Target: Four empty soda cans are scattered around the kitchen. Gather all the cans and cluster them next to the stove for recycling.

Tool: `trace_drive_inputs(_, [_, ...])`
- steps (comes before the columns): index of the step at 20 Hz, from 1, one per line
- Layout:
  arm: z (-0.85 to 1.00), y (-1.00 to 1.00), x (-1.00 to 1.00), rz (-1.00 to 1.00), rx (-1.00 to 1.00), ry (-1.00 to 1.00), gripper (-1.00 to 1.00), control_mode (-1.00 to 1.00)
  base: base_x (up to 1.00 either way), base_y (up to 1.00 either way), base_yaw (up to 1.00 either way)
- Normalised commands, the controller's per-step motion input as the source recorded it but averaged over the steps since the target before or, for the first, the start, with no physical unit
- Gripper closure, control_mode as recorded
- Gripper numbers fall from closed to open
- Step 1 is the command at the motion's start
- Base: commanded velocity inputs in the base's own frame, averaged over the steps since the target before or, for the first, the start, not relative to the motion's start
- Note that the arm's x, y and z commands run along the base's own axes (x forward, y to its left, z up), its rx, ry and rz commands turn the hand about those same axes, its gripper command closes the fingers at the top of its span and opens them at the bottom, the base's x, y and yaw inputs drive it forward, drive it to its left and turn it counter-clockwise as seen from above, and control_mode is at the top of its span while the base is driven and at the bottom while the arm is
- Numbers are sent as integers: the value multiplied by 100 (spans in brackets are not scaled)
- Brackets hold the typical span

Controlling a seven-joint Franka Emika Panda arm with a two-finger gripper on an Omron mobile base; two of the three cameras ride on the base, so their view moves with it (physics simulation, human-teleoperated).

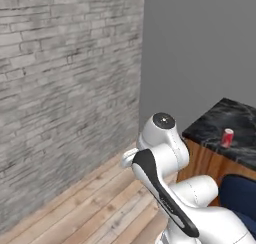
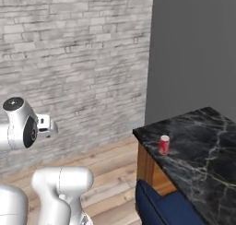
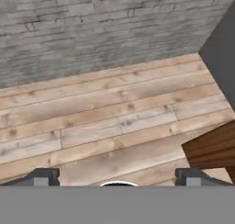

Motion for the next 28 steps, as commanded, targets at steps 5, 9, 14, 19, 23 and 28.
trace_drive_inputs(5, [0,0,0,0,0,0,-100,100,42,23,-60])
trace_drive_inputs(9, [0,0,0,0,0,0,-100,100,43,24,-58])
trace_drive_inputs(14, [0,0,0,0,0,0,-100,100,46,25,-55])
trace_drive_inputs(19, [0,0,0,0,0,0,-100,100,49,27,-50])
trace_drive_inputs(23, [0,0,0,0,0,0,-100,100,51,28,-47])
trace_drive_inputs(28, [0,0,0,0,0,0,-100,100,47,28,-41])
